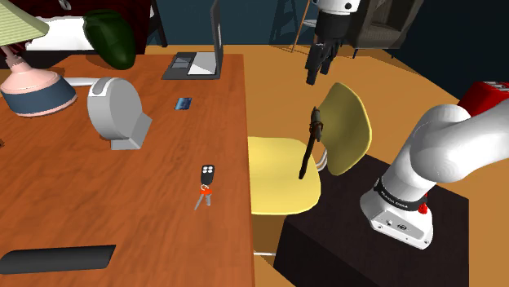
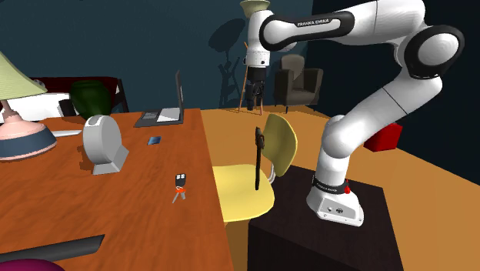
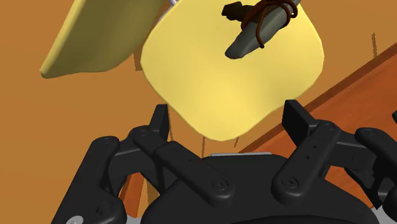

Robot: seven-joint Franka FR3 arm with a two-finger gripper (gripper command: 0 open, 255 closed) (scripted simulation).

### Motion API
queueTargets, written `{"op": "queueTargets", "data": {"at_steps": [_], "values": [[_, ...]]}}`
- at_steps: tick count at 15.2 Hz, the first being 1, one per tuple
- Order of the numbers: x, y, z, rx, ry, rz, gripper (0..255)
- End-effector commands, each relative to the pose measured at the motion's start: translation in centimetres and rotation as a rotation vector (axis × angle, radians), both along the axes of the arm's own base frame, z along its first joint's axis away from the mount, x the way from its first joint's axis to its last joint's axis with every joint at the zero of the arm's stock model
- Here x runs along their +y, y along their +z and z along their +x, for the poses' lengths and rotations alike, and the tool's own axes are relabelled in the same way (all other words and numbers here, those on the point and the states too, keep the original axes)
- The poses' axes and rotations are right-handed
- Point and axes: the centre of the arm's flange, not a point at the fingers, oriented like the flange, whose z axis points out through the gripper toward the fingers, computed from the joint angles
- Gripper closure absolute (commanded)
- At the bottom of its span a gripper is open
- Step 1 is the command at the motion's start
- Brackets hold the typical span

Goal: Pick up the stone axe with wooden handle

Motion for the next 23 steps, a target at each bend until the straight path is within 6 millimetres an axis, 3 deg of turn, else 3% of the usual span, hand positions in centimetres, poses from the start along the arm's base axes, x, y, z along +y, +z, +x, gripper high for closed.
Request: {"op": "queueTargets", "data": {"at_steps": [1, 7, 14, 17, 18, 23], "values": [[0.0, 0.0, 0.0, 0.000, 0.000, 0.000, 0], [6.1, -5.2, -4.0, -0.034, -0.642, -0.077, 0], [6.1, -8.9, -4.0, -0.034, -0.642, -0.077, 0], [6.1, -9.2, -4.0, -0.034, -0.642, -0.077, 0], [6.2, -9.2, -4.1, -0.034, -0.642, -0.077, 255], [6.2, -9.2, -4.1, -0.034, -0.642, -0.077, 255]]}}
